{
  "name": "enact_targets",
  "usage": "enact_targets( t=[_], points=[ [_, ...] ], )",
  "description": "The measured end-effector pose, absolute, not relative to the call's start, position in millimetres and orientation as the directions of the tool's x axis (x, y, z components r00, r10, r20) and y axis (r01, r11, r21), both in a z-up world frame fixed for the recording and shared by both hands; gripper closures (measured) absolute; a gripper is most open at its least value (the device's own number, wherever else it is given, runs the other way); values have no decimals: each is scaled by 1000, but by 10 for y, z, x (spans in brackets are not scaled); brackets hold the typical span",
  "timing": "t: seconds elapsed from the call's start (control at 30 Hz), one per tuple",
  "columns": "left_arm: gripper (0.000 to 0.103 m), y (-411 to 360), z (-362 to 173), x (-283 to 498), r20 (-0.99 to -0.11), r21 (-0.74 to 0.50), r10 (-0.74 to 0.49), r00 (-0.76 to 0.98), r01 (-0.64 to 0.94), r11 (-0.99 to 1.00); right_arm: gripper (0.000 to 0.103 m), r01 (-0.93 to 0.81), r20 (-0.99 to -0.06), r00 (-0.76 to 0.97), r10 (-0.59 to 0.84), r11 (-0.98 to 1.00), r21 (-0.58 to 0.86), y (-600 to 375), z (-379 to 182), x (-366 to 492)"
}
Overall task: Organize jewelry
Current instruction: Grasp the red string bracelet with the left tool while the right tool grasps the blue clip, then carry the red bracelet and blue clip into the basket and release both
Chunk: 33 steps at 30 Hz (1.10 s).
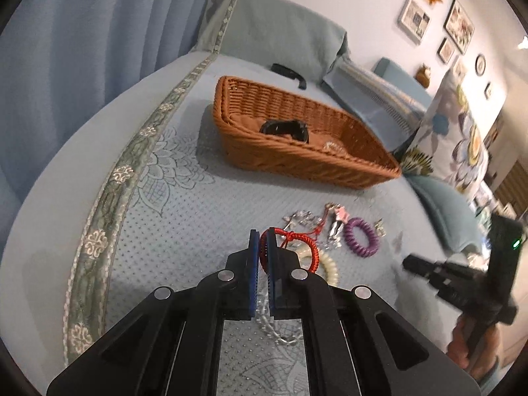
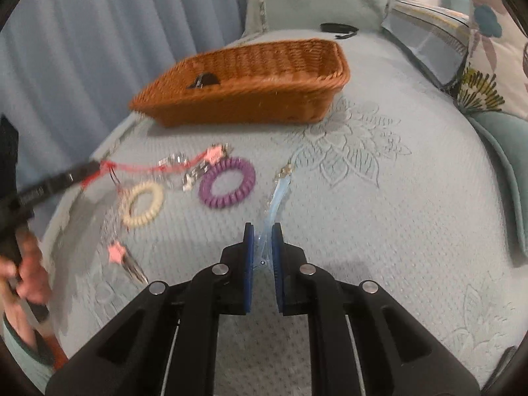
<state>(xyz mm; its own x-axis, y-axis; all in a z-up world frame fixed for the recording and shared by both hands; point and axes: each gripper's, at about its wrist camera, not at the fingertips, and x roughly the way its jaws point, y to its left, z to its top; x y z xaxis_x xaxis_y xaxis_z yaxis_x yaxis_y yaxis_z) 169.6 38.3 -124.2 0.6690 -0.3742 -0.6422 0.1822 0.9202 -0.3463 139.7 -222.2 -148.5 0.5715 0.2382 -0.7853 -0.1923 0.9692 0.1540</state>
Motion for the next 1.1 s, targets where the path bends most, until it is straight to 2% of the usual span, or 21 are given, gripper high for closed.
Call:
enact_targets(
  t=[0.17, 0.2, 0.3, 0.4, 0.5, 0.57, 0.6, 0.7, 0.73, 0.8, 0.97, 1.1],
  points=[
    [101, 525, -1158, 1625, -570, -453, -457, 683, 203, 868, 93, -224, -814, 520, 259, 961, 162, -2222, -1586, 1382],
    [101, 542, -1147, 1619, -559, -466, -467, 685, 206, 860, 90, -229, -819, 513, 258, 960, 159, -2213, -1589, 1384],
    [101, 569, -1129, 1596, -538, -489, -481, 693, 208, 847, 72, -260, -813, 501, 296, 948, 185, -2186, -1593, 1394],
    [101, 566, -1117, 1574, -529, -495, -482, 699, 207, 844, 47, -265, -805, 525, 276, 952, 154, -2123, -1570, 1367],
    [101, 580, -1088, 1545, -509, -503, -486, 711, 213, 837, 47, -243, -795, 559, 237, 963, 116, -2093, -1560, 1376],
    [101, 577, -1078, 1539, -511, -490, -477, 715, 213, 845, 47, -206, -794, 561, 234, 968, 140, -2121, -1601, 1434],
    [101, 566, -1080, 1539, -512, -488, -477, 714, 215, 846, 51, -186, -794, 562, 234, 970, 154, -2141, -1622, 1463],
    [101, 527, -1097, 1548, -518, -484, -479, 709, 218, 847, 83, -152, -790, 587, 177, 982, 107, -2105, -1622, 1494],
    [101, 511, -1099, 1548, -521, -478, -477, 708, 221, 850, 90, -143, -792, 590, 157, 986, 88, -2088, -1632, 1501],
    [101, 489, -1095, 1545, -519, -477, -482, 706, 228, 849, 97, -138, -791, 598, 130, 989, 59, -2051, -1634, 1487],
    [101, 461, -1012, 1492, -494, -474, -492, 717, 252, 844, 97, -184, -730, 660, 178, 980, 73, -1999, -1411, 1336],
    [101, 405, -791, 1398, -448, -451, -494, 745, 289, 845, 97, -215, -631, 740, 233, 971, 107, -2010, -1078, 1182]
  ],
)
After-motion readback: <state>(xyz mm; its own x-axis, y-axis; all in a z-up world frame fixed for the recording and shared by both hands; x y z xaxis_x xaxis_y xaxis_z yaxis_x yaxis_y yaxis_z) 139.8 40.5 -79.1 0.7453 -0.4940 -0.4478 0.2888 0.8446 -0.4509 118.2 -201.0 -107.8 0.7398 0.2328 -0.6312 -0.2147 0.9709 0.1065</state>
